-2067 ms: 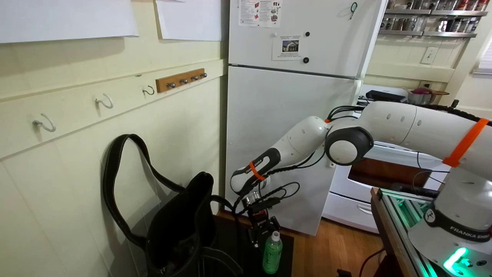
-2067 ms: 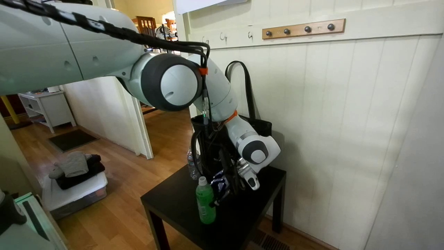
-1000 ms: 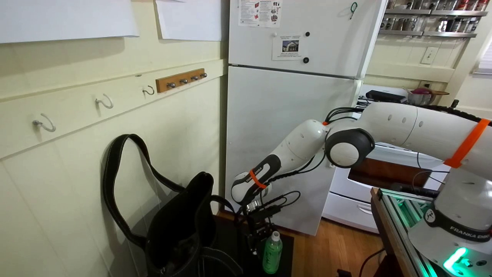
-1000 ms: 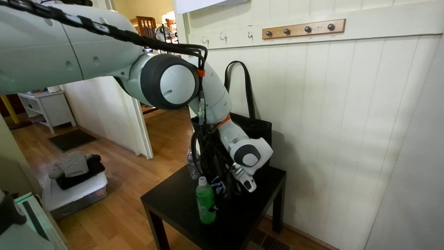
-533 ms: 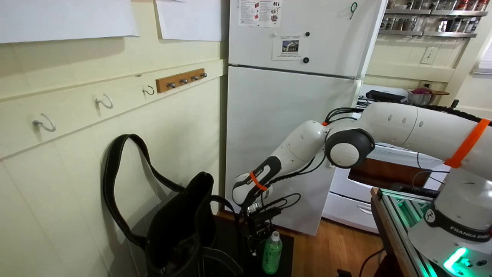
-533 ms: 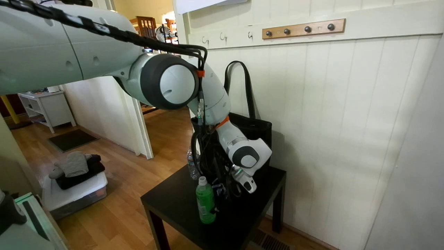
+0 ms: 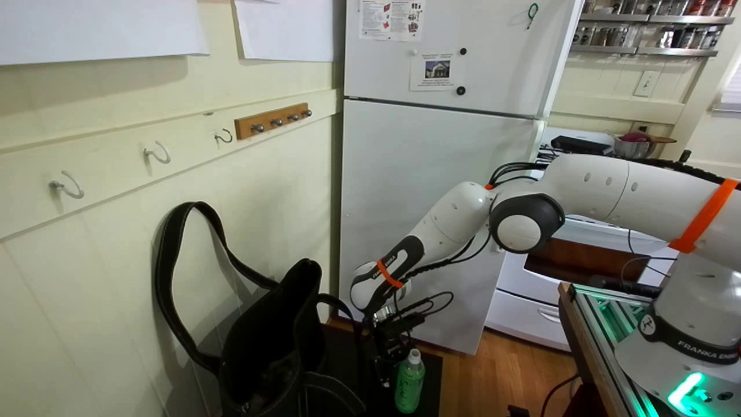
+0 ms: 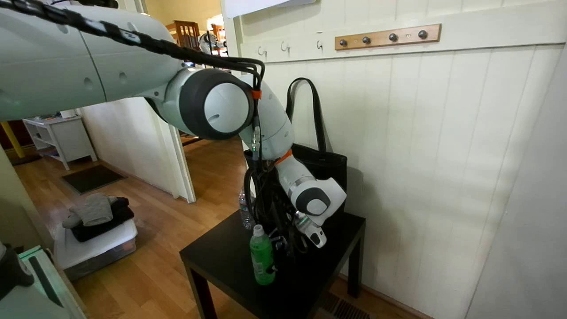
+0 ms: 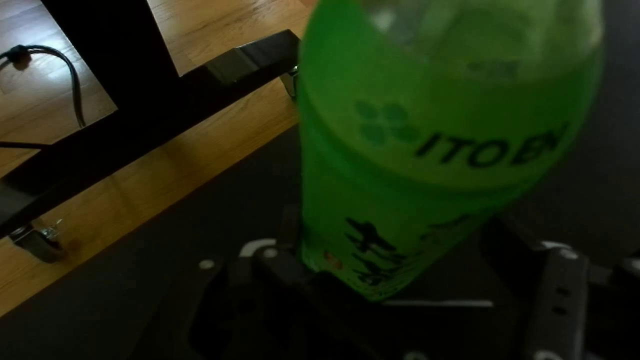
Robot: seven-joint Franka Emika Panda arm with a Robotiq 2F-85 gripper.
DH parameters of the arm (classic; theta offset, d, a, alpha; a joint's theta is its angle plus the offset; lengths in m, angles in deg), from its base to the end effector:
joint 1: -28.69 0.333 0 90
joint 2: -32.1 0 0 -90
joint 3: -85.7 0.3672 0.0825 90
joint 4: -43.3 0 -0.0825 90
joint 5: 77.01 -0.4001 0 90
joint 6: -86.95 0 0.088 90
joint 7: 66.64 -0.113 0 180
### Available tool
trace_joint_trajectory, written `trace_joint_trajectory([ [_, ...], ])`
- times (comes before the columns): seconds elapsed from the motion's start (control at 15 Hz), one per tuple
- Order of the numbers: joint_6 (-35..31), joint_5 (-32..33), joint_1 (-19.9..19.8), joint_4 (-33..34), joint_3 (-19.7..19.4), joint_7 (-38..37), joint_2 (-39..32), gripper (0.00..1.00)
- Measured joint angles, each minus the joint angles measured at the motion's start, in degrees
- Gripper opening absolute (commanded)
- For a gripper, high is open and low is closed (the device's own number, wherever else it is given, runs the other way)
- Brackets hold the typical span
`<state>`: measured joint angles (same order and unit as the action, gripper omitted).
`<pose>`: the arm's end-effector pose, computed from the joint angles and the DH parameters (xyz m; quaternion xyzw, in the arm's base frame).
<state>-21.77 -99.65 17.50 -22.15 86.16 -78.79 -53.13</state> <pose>0.6305 -0.0893 -0.1668 -0.8710 0.3062 0.3529 0.1516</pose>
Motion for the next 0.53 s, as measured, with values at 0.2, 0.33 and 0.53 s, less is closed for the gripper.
trace_joint_trajectory([
  [0.2, 0.1, 0.0, 0.0, -0.4, 0.0, 0.2, 0.1, 0.38],
  [0.33, 0.1, 0.0, 0.0, -0.5, 0.0, 0.2, 0.2, 0.36],
  [0.53, 0.1, 0.0, 0.0, -0.5, 0.0, 0.2, 0.2, 0.36],
])
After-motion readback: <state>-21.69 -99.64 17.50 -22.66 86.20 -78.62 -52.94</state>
